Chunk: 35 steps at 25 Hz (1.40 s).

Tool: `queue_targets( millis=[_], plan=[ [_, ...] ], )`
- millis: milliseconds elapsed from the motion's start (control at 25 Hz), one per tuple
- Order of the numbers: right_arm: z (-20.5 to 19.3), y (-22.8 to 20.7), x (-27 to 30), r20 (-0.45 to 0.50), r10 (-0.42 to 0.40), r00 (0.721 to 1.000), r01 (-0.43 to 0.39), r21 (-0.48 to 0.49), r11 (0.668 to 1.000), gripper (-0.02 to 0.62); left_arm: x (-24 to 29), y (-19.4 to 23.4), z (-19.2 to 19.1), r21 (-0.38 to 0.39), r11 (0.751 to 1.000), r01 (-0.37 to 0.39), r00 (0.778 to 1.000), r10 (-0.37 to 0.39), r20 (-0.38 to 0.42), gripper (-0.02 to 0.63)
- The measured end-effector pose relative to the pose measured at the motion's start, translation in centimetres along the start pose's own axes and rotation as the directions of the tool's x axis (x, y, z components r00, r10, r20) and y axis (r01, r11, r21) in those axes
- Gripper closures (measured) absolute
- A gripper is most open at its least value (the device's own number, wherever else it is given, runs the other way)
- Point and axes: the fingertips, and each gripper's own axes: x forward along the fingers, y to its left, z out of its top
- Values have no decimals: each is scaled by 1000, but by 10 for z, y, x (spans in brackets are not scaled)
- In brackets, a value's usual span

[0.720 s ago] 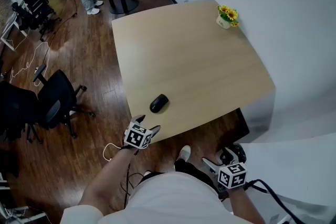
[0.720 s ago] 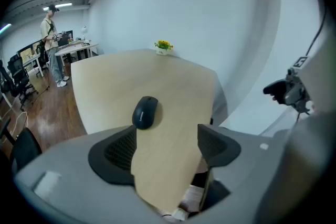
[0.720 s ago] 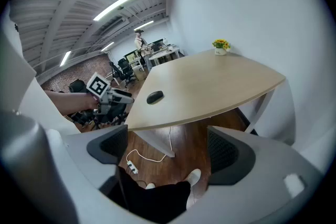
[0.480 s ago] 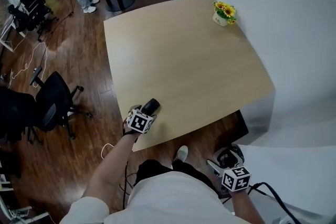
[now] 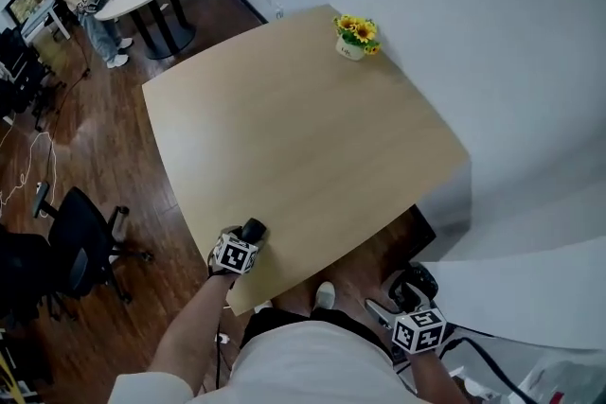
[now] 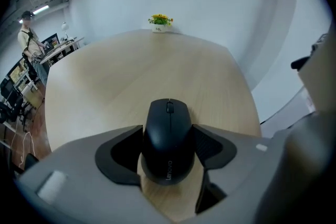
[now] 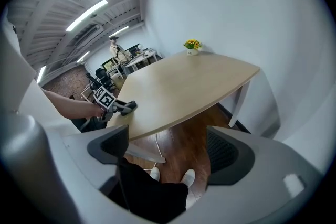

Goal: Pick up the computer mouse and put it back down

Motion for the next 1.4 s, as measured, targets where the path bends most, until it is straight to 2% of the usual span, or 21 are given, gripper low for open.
queue_targets(
  millis=[160,360,600,720,840,1120,1400],
  plan=[
    [7,20,6,15,6,1000,-6,-11,1000,129,-4,-4,5,-28,999,25,1000,-24,19,328],
    [21,45,16,40,28,999,-27,-39,999,129,-53,-11,30,-75,994,81,986,-69,149,328],
    [38,58,25,72,65,995,-60,-67,996,129,-154,-44,71,-52,988,144,935,-119,335,328],
    [39,66,28,69,85,994,-78,-86,993,129,-204,-63,84,-11,989,146,906,-129,403,328],
    [41,78,29,53,108,993,-101,-118,988,129,-245,-72,88,-6,988,152,879,-132,458,328],
    [50,83,34,14,136,991,-131,-192,973,129,-289,-82,87,-41,988,151,842,-107,529,328],
    [49,91,39,-11,166,986,-164,-216,963,129,-291,-79,79,-103,982,156,828,-73,555,328]
  ],
)
